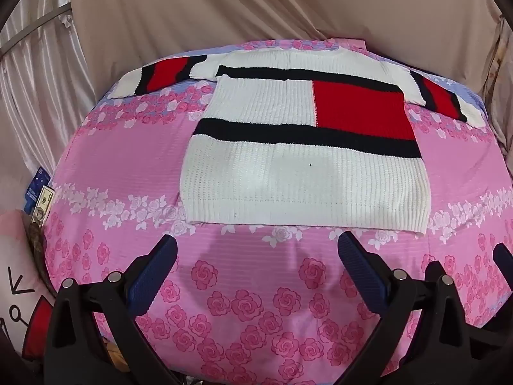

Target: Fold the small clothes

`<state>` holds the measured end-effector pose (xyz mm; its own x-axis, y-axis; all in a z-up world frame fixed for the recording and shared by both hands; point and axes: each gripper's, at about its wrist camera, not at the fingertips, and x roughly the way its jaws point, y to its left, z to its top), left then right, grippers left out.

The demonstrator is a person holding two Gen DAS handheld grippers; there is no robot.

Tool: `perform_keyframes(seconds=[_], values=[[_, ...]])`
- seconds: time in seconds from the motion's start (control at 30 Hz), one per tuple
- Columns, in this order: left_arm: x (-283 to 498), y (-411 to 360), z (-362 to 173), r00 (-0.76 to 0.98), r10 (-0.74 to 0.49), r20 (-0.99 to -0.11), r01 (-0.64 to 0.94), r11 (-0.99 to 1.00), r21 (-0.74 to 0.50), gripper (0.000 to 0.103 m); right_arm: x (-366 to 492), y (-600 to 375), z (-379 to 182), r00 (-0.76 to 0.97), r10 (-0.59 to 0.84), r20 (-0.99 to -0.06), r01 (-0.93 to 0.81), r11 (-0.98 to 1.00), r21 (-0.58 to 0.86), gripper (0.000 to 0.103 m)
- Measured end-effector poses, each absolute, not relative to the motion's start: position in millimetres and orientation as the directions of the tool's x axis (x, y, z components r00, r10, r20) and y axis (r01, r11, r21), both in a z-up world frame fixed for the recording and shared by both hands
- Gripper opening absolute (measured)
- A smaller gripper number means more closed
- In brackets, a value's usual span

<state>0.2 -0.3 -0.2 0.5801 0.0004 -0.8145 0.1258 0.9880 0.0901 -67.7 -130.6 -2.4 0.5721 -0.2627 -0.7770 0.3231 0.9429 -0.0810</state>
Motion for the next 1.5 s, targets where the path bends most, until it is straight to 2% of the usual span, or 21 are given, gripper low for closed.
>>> perform_keyframes(seconds=[1.5], values=[[2.5, -2.4, -3.1, 0.585, 0.016, -0.811, 0.126, 0.986, 0.111, 0.098, -63.0, -131.6, -13.8, 0.548, -0.242, -0.801, 0.327, 0.943, -0.061, 0.098]])
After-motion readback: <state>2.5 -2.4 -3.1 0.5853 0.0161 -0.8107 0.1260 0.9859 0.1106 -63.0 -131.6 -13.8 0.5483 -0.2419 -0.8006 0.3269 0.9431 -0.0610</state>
